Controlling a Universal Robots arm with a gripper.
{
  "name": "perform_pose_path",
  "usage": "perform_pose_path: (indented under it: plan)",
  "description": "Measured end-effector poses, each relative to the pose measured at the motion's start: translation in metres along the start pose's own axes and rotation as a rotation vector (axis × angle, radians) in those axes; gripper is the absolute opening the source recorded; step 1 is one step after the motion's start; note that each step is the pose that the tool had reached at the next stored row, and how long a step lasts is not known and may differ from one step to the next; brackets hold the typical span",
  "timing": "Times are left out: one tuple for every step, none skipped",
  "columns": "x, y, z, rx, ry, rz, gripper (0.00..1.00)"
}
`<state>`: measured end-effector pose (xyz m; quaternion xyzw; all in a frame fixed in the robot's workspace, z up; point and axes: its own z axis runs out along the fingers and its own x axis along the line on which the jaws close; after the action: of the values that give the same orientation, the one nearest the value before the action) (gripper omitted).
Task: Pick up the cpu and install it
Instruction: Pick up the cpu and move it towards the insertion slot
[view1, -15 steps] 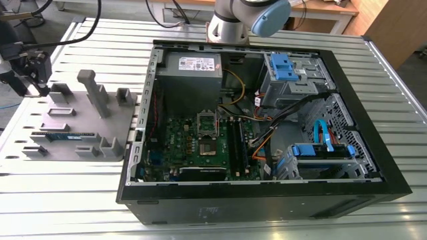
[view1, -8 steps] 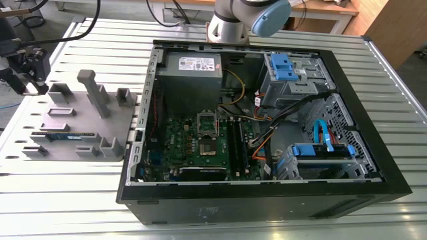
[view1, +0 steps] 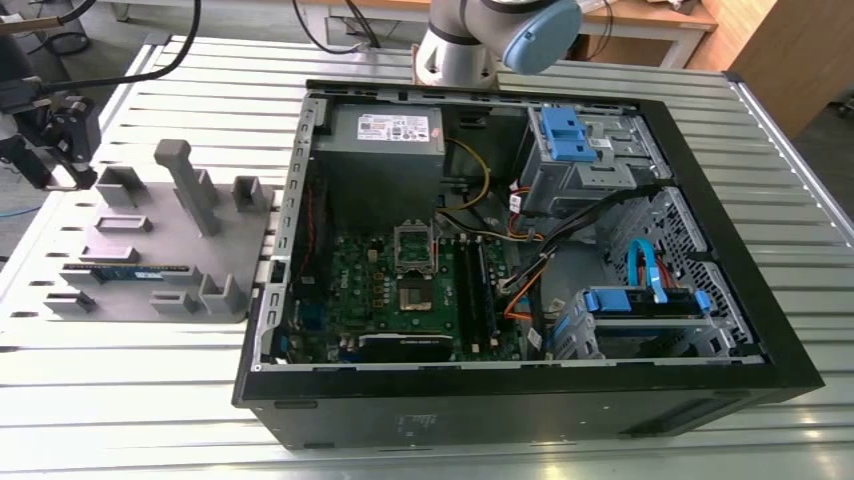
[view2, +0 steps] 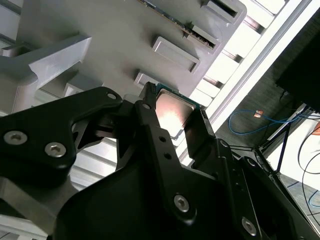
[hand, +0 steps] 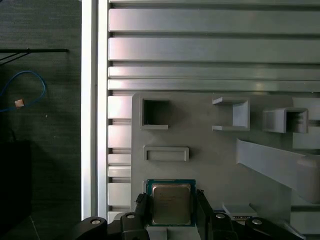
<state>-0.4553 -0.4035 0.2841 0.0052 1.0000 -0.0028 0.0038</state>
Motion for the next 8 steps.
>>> perform_pose_path:
  plan:
    - [0.0000,0.0000,0.0000,0.0000,0.0000,0.000,0.47]
    - [0.0000,0.0000,-0.0001,0.0000,0.0000,0.000,0.47]
    - [0.0000,0.0000,-0.0008,0.0003,0.0005,0.000,0.47]
    - [0.0000,0.0000,-0.0017,0.0003,0.0005,0.000,0.47]
    - [0.0000,0.0000,-0.0025,0.0000,0.0001,0.000,0.47]
    - [0.0000,0.0000,-0.0037,0.0000,0.0000,0.000,0.47]
    - [0.0000,0.0000,-0.0050,0.0000,0.0002,0.000,0.47]
    - [-0.0001,0.0000,-0.0065,0.0000,0.0004,0.000,0.47]
